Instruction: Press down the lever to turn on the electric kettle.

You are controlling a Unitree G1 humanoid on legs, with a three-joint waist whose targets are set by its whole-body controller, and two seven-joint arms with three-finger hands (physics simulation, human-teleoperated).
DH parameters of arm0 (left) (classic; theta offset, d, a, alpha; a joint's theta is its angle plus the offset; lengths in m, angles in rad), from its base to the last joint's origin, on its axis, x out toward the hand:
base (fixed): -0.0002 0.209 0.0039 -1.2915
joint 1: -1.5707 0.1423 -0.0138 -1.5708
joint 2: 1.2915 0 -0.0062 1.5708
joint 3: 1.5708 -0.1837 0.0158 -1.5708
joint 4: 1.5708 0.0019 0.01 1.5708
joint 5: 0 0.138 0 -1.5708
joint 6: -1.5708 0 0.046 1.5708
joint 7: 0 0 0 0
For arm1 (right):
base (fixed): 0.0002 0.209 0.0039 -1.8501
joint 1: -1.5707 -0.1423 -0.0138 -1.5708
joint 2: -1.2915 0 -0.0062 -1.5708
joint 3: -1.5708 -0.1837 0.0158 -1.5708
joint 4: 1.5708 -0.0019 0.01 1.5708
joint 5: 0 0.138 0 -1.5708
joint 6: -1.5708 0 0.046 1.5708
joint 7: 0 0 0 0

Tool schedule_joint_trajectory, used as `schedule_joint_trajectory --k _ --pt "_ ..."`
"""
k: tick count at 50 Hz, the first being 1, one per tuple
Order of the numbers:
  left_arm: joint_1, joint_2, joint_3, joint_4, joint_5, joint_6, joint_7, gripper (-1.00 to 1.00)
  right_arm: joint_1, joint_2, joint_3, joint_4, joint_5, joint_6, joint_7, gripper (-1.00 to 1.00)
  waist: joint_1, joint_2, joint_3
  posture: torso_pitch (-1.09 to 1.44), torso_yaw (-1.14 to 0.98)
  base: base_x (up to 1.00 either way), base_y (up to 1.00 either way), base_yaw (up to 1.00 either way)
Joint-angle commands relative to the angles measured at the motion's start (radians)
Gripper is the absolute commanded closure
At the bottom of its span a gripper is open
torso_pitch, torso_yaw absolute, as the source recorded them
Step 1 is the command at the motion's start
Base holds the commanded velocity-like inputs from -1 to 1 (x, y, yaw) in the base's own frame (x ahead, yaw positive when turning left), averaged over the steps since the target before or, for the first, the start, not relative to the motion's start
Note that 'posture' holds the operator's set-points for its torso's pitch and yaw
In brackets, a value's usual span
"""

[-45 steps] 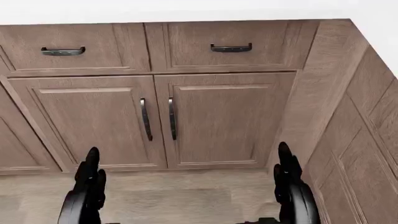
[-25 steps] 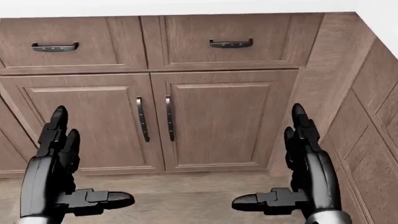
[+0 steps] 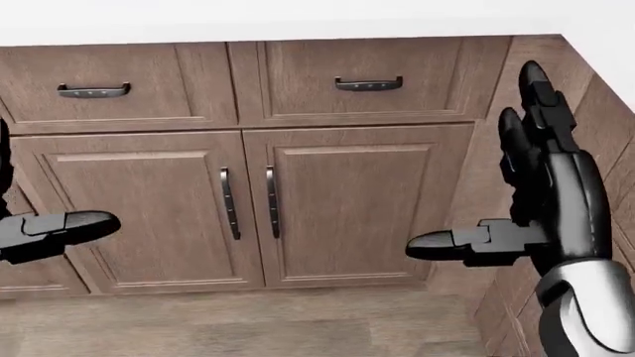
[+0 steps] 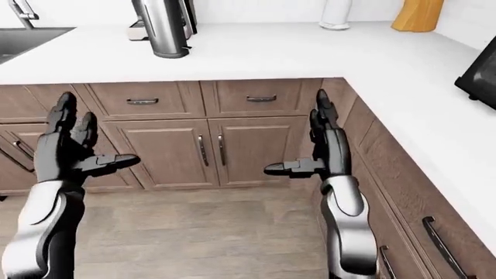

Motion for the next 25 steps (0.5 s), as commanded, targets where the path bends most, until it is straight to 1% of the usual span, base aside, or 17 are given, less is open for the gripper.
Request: schedule_joint_trajectory --k 1,3,4,5,7,10,13,15,17,20,25 --pt "-0.047 0.034 0.021 -0.076 -0.034 0.015 0.014 -1.00 -0.046 -0.015 -0.003 -0.074 0.016 0.030 0.003 -1.00 0.000 0.004 -0.020 0.00 0.00 0.00 0.00 0.00" --pt "-0.055 0.048 0.034 -0.056 -0.042 0.004 0.017 -1.00 -0.059 -0.019 -0.010 -0.046 0.018 0.016 0.000 -1.00 0.000 0.005 -0.017 0.00 0.00 0.00 0.00 0.00" --pt "-0.058 0.059 0.039 -0.071 -0.049 0.013 0.017 -1.00 -0.061 -0.024 -0.011 -0.080 0.026 0.043 0.003 -1.00 -0.001 0.005 -0.016 0.00 0.00 0.00 0.00 0.00" --pt "-0.068 0.067 0.046 -0.066 -0.055 0.012 0.019 -1.00 -0.075 -0.031 -0.018 -0.065 0.029 0.038 0.003 -1.00 0.000 0.005 -0.016 0.00 0.00 0.00 0.00 0.00" --pt "-0.089 0.091 0.064 -0.077 -0.079 0.037 0.032 -1.00 -0.099 -0.048 -0.033 -0.083 0.044 0.074 -0.003 -1.00 0.000 0.007 -0.015 0.00 0.00 0.00 0.00 0.00" --pt "-0.104 0.117 0.082 -0.078 -0.101 0.040 0.039 -1.00 -0.141 -0.075 -0.055 -0.097 0.065 0.109 -0.012 -1.00 0.001 0.008 -0.014 0.00 0.00 0.00 0.00 0.00" --pt "-0.109 0.132 0.084 -0.086 -0.111 0.042 0.042 -1.00 -0.170 -0.098 -0.061 -0.134 0.086 0.154 -0.020 -1.00 0.002 0.008 -0.011 0.00 0.00 0.00 0.00 0.00" --pt "-0.111 0.134 0.080 -0.061 -0.106 0.023 0.036 -1.00 -0.191 -0.111 -0.073 -0.130 0.103 0.165 -0.024 -1.00 0.003 0.009 -0.009 0.00 0.00 0.00 0.00 0.00" --pt "-0.139 0.155 0.088 -0.073 -0.122 0.048 0.043 -1.00 -0.223 -0.128 -0.092 -0.133 0.138 0.184 -0.032 -1.00 0.003 0.009 -0.009 0.00 0.00 0.00 0.00 0.00" --pt "-0.159 0.181 0.103 -0.082 -0.142 0.060 0.056 -1.00 -0.236 -0.149 -0.098 -0.141 0.165 0.196 -0.046 -1.00 0.003 0.008 -0.009 0.00 0.00 0.00 0.00 0.00" --pt "-0.213 0.230 0.119 -0.050 -0.172 0.061 0.081 -1.00 -0.298 -0.191 -0.110 -0.127 0.202 0.220 -0.072 -1.00 0.002 0.006 -0.005 0.00 0.00 0.00 0.00 0.00"
